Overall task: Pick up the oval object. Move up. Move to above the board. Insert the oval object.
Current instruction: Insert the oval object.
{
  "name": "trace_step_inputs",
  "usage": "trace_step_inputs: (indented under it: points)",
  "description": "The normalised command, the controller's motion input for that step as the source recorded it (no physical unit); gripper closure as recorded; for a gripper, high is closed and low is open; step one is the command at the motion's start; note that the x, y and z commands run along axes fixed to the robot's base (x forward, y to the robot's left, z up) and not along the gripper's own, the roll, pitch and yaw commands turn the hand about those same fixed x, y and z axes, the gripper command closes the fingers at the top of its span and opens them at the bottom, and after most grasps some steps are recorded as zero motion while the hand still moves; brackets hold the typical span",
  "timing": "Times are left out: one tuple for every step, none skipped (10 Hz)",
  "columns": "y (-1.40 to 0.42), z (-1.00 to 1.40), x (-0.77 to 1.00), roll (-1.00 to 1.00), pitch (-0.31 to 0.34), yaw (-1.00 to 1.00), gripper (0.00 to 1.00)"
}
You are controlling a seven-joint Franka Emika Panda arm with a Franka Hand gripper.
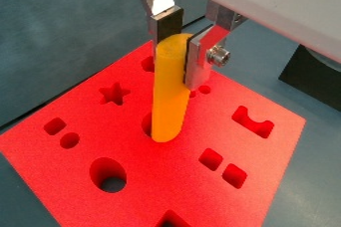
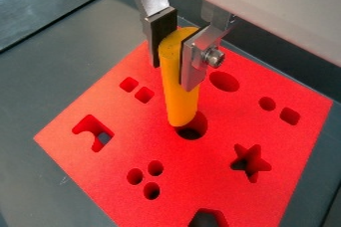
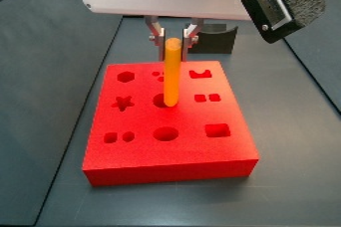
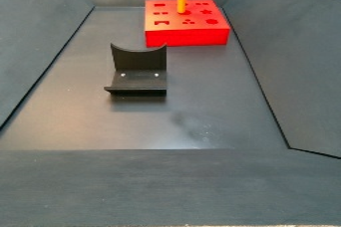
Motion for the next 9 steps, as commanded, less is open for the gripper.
trace_step_inputs:
  points:
    - [0.00,0.00,0.00,0.01,0.000,0.00,1.00]
    - [0.00,0.00,0.00,0.01,0.000,0.00,1.00]
    - [0.00,0.00,0.00,0.01,0.000,0.00,1.00]
    - [0.00,0.00,0.00,0.00,0.000,0.00,1.00]
    - [0.00,0.00,-0.03,0.04,0.000,0.00,1.00]
    - [0.00,0.00,-0.03,0.05,0.000,0.00,1.00]
    - [0.00,0.00,0.00,0.09,0.000,0.00,1.00]
    - [0.00,0.00,0.00,0.10,0.000,0.00,1.00]
    - [0.00,0.00,-0.04,0.08,0.000,0.00,1.00]
